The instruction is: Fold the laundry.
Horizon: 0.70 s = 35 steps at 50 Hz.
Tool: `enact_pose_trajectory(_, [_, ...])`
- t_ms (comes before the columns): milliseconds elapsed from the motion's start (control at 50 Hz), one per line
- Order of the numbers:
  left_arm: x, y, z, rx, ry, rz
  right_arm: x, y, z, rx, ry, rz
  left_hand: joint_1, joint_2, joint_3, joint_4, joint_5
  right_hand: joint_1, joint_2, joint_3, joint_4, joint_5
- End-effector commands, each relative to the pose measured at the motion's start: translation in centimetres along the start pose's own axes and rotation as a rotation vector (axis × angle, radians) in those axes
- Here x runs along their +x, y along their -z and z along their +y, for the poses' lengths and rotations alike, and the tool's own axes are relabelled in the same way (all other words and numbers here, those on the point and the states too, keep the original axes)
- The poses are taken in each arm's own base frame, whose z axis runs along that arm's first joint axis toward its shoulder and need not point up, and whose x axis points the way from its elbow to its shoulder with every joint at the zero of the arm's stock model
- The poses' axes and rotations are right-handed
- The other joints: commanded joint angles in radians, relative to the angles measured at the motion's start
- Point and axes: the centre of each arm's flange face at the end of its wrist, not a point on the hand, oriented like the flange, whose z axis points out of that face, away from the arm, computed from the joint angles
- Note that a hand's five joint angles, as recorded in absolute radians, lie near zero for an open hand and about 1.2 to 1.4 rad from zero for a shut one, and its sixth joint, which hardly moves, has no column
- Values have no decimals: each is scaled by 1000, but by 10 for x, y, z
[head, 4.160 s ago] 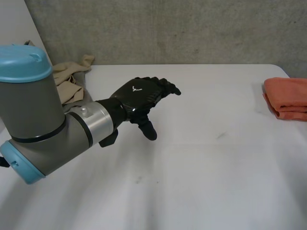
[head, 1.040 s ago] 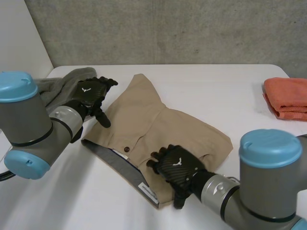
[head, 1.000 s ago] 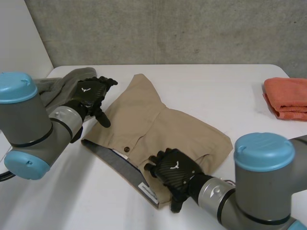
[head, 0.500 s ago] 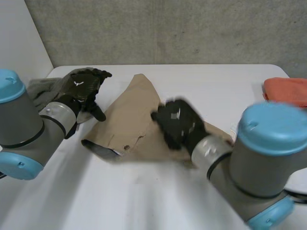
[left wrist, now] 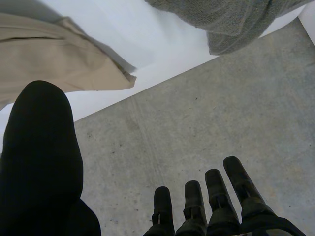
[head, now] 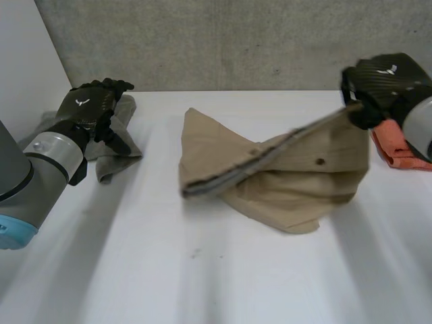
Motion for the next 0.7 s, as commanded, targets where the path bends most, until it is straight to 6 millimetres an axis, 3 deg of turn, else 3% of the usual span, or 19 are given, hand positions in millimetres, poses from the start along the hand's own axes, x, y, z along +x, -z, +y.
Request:
enact_pose_trajectory(20, [3,2,4,-13,2,9,29,-22,58,-202,213,38,7,-14,-20,-12,-10,416,220,215,209,244])
enact_pose_trajectory(40, [4,2,5,-15,4,11,32,-25,64,-227,229,51,7,-14,-20,-12,-10,416,220,215,209,244])
enact_pose_trajectory(100, [5,2,7,-20,5,16,50,-36,70,-291,282,148,7,-14,-20,-12,-10,-282,-478,-484,-490,-454])
enact_pose_trajectory(140, [5,1,8,-23,4,16,59,-41,66,-304,294,227,7,-14,-20,-12,-10,-556,-752,-757,-763,-728])
enact_pose_trajectory(200, [6,1,8,-23,4,17,65,-49,68,-303,294,272,7,-14,-20,-12,-10,-759,-955,-961,-967,-931])
enact_pose_trajectory(260, [6,1,9,-17,3,17,54,-54,70,-281,290,248,7,-14,-20,-12,-10,-805,-1001,-1007,-1013,-977])
enact_pose_trajectory(340, [7,2,10,-17,3,19,8,-45,67,-253,233,142,7,-14,-20,-12,-10,-805,-1001,-1007,-1013,-977])
enact_pose_trajectory(360, [7,2,11,-17,3,20,-8,-35,56,-215,196,112,7,-14,-20,-12,-10,-805,-1001,-1007,-1013,-977])
enact_pose_trajectory(440, [6,1,11,-11,2,17,-38,-6,25,-91,86,45,7,-14,-20,-12,-10,-805,-1001,-1007,-1013,-977])
enact_pose_trajectory(500, [5,0,9,-5,1,15,-61,2,21,-65,-3,-39,7,-14,-20,-12,-10,-805,-1001,-1007,-1013,-977])
enact_pose_trajectory(520, [5,0,9,-4,2,13,-79,8,20,-57,-63,-102,7,-14,-20,-12,-10,-805,-1001,-1007,-1013,-977])
enact_pose_trajectory(580, [5,0,10,-4,1,15,-105,15,22,-66,-131,-190,7,-14,-20,-12,-10,-805,-1001,-1007,-1013,-977])
enact_pose_trajectory(600, [6,1,10,-5,1,15,-125,18,28,-92,-162,-244,7,-14,-20,-12,-10,-805,-1001,-1007,-1013,-977])
enact_pose_trajectory(640, [6,1,11,-8,2,15,-141,19,36,-119,-170,-285,7,-14,-20,-12,-10,-805,-1001,-1007,-1013,-977])
enact_pose_trajectory(660, [6,1,12,-10,2,17,-159,20,45,-149,-163,-328,7,-14,-20,-12,-10,-805,-1001,-1007,-1013,-977])
enact_pose_trajectory(700, [6,2,12,-11,2,17,-174,21,54,-176,-159,-361,7,-14,-20,-12,-10,-805,-1001,-1007,-1013,-977])
